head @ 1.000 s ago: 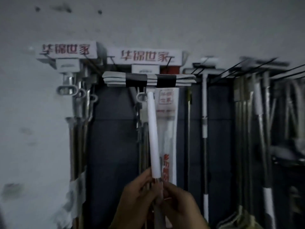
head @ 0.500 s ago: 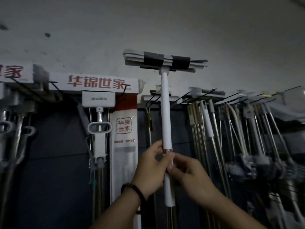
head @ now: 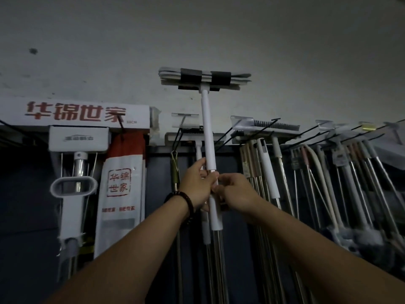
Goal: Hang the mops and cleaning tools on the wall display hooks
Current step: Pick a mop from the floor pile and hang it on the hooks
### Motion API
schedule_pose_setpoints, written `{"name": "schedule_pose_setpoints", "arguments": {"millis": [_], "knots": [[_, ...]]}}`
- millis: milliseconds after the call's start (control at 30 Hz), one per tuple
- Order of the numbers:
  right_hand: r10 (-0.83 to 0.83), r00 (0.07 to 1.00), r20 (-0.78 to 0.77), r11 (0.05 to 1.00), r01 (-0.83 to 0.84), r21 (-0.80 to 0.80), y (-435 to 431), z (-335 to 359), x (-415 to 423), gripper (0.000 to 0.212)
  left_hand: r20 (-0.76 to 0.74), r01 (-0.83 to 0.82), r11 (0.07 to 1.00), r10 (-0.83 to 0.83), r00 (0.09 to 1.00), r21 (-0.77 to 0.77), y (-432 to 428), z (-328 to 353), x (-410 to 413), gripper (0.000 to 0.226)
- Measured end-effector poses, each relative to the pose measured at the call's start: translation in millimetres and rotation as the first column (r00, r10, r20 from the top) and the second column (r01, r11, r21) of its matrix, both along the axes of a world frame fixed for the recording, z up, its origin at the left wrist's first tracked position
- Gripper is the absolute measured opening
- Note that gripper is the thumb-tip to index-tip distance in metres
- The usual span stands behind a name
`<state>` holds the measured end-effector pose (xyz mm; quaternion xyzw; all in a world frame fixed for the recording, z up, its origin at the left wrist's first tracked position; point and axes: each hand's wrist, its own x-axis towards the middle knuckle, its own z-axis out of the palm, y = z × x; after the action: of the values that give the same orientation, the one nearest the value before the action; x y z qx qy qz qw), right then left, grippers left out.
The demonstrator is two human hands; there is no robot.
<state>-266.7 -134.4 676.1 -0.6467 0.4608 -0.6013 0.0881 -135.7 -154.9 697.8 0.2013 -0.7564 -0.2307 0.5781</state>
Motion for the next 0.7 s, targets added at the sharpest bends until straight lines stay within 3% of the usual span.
{"name": "schedule_pose_setpoints", "arguments": {"millis": [400, 533, 700], "knots": [[-0.025, 0.998, -0.062, 0.991, 0.032, 0.127, -95.8, -39.4, -51.8, 0.037, 0.063, -0.166, 0.982, 0.161, 0.985, 0.086, -98.7, -42.4, -57.1, 0.042], [-0.013, 0.996, -0.093, 0.98, 0.031, 0.199, -119.9, -64.8, -57.8, 0.016, 0.131, -0.229, 0.966, 0.213, 0.968, 0.12, -120.1, -67.7, -60.0, 0.042], [0.016, 0.996, -0.085, 0.974, 0.004, 0.228, -144.2, -81.7, -59.8, 0.021, 0.175, -0.284, 0.952, 0.262, 0.949, 0.111, -133.5, -79.6, -59.2, 0.039]]}}
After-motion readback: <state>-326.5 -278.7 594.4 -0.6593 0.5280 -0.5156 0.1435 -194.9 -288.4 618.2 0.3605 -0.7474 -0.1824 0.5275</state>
